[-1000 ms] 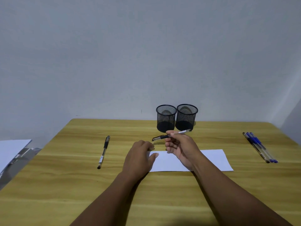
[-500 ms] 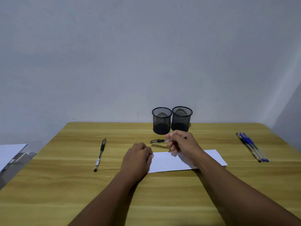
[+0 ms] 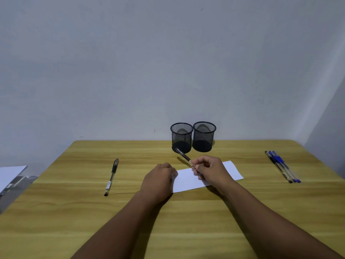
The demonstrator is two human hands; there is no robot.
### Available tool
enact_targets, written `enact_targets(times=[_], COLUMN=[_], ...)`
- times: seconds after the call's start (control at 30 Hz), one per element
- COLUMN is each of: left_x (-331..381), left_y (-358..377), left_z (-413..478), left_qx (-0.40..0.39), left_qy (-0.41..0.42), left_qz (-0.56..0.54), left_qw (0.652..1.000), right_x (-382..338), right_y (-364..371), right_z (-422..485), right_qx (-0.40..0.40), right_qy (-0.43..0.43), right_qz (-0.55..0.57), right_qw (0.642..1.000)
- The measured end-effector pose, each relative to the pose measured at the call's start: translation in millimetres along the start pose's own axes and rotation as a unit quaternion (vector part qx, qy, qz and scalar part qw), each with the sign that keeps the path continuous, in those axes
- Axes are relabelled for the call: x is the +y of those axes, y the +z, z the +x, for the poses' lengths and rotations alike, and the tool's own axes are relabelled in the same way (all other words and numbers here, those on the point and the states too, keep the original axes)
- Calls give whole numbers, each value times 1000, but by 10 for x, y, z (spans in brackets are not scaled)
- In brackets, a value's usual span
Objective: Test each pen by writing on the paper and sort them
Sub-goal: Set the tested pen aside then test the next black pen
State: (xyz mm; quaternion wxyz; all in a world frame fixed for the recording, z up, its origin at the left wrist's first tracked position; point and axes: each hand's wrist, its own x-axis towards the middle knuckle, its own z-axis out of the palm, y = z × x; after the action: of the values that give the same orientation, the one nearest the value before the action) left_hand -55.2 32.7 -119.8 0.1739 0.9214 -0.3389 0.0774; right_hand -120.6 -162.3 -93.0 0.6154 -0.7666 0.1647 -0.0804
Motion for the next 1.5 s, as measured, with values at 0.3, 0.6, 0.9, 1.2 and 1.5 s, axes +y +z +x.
enact_targets(times=[0.3,0.6,0.9,1.2,1.5], left_x=[281,857,1498,1461,1470], left_y=[108,187,439,701,721], left_z=[17,294,633,585,549], left_qx=[-16,-25,-98,-126,-105], left_qy=[65,112,137,143,146], left_qz=[17,18,15,-8,-4], left_qw=[998,993,986,982,984], right_x=[34,4,325,708,797], right_y=[3,-880,-1807,-1835,-1821], right_z=[32,85,-27,-22,-2], right_qx=[38,181,261,245,295], right_qy=[38,-33,17,18,28], right_qz=[73,-125,-309,-474,-503], right_qw=[996,975,914,846,812])
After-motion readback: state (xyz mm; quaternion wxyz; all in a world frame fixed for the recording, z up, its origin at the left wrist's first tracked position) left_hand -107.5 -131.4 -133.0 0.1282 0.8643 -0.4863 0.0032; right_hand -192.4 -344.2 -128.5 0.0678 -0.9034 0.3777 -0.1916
